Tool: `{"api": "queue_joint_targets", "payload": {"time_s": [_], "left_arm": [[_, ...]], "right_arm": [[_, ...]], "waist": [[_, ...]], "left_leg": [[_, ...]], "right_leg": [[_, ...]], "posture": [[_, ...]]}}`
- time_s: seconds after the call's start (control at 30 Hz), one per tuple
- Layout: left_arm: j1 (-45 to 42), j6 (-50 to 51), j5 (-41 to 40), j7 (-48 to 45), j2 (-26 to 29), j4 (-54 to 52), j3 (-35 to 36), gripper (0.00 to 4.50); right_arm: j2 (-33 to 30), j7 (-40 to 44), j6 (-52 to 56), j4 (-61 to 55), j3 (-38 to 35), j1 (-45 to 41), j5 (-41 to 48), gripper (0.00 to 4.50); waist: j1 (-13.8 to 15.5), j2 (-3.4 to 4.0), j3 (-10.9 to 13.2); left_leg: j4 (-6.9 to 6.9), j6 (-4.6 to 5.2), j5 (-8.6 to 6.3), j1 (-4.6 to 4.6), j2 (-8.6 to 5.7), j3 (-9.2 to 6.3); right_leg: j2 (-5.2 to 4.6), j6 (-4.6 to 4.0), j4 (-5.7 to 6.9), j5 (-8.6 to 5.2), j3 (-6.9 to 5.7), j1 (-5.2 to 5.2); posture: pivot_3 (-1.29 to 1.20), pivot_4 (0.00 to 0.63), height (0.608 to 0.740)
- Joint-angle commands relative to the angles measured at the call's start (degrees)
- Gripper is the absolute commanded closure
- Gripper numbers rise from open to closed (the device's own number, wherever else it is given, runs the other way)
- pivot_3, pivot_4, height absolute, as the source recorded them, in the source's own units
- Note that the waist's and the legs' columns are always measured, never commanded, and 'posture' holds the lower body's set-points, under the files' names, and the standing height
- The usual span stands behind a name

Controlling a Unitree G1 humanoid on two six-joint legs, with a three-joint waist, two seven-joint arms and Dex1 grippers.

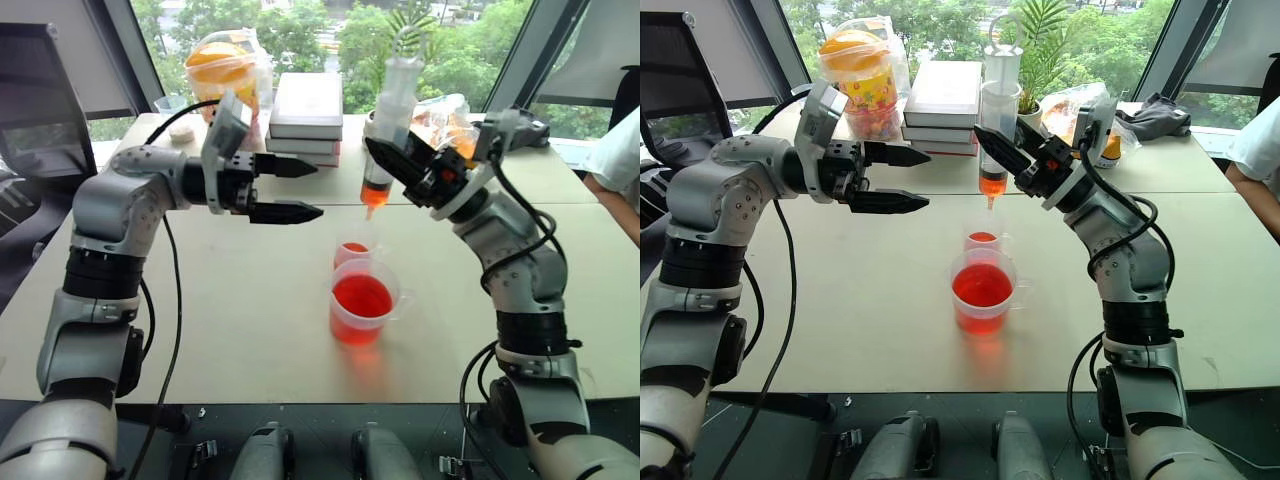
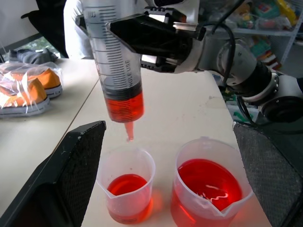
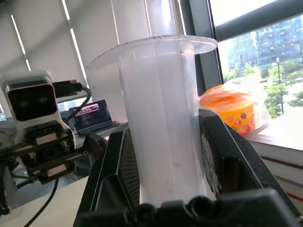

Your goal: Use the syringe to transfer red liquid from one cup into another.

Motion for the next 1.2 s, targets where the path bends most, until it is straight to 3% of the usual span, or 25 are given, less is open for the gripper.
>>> {"api": "queue_joint_targets", "payload": {"time_s": [0.03,0.23,0.6,0.73,0.83,0.87,0.93,1.2], "left_arm": [[-2.6,-2.9,1.5,3.0,-1.7,1.2,1.6,0.08],[-10.0,-8.4,5.3,5.8,-6.3,11.5,1.1,0.08],[-20.2,-16.5,9.9,4.3,-15.0,29.0,0.7,0.08],[-21.5,-17.7,10.3,3.3,-16.4,32.1,1.1,1.35],[-21.6,-18.3,10.8,3.1,-16.9,32.9,1.2,2.80],[-21.6,-18.3,10.8,3.0,-16.9,32.9,1.3,3.47],[-21.5,-18.3,10.9,2.8,-17.0,32.9,1.4,4.30],[-17.7,-18.7,13.0,1.4,-17.2,29.3,-1.0,4.41]], "right_arm": [[2.9,3.3,-8.2,5.4,1.5,1.0,-4.2,3.11],[5.1,4.9,-13.3,9.0,2.3,3.1,-7.8,3.11],[4.9,5.3,-13.1,6.7,2.8,5.1,-9.3,3.11],[4.7,5.5,-12.8,6.1,3.1,5.3,-9.6,3.11],[4.6,5.5,-12.5,5.8,3.0,5.3,-9.6,3.11],[4.6,5.6,-12.4,5.8,3.0,5.2,-9.6,3.11],[4.5,5.7,-12.3,5.8,2.9,5.0,-9.6,3.11],[3.9,5.0,-10.5,2.9,2.6,3.9,-9.1,3.11]], "waist": [[0.1,0.00,0.0],[0.1,0.01,0.0],[0.0,0.01,0.0],[-0.1,0.01,0.0],[-0.2,0.01,0.0],[-0.2,0.01,0.0],[-0.1,0.01,0.0],[-0.1,0.01,0.0]], "left_leg": [[0.00,0.00,0.00,0.00,0.00,0.00],[0.02,-0.01,0.01,-0.02,-0.01,0.03],[0.00,-0.02,0.01,-0.01,0.00,0.02],[-0.01,-0.02,0.01,-0.01,0.00,0.02],[-0.01,-0.02,0.01,-0.01,0.01,0.02],[-0.01,-0.02,0.01,-0.01,0.01,0.02],[-0.01,-0.02,0.01,-0.01,0.01,0.02],[-0.01,-0.02,0.01,-0.02,0.01,0.01]], "right_leg": [[0.00,0.00,0.00,0.00,0.00,0.00],[-0.01,0.01,0.02,0.00,0.00,-0.02],[0.02,0.01,0.03,0.00,0.00,-0.03],[0.04,0.01,0.02,0.00,0.00,-0.04],[0.04,0.01,0.03,0.00,0.00,-0.04],[0.04,0.01,0.03,0.00,0.00,-0.04],[0.04,0.01,0.03,0.01,0.00,-0.05],[0.03,0.01,0.03,0.01,0.01,-0.04]], "posture": [[0.00,0.150,0.740],[0.00,0.150,0.740],[0.00,0.150,0.740],[0.00,0.150,0.740],[0.00,0.150,0.740],[0.00,0.150,0.740],[0.00,0.150,0.740],[0.00,0.150,0.740]]}}
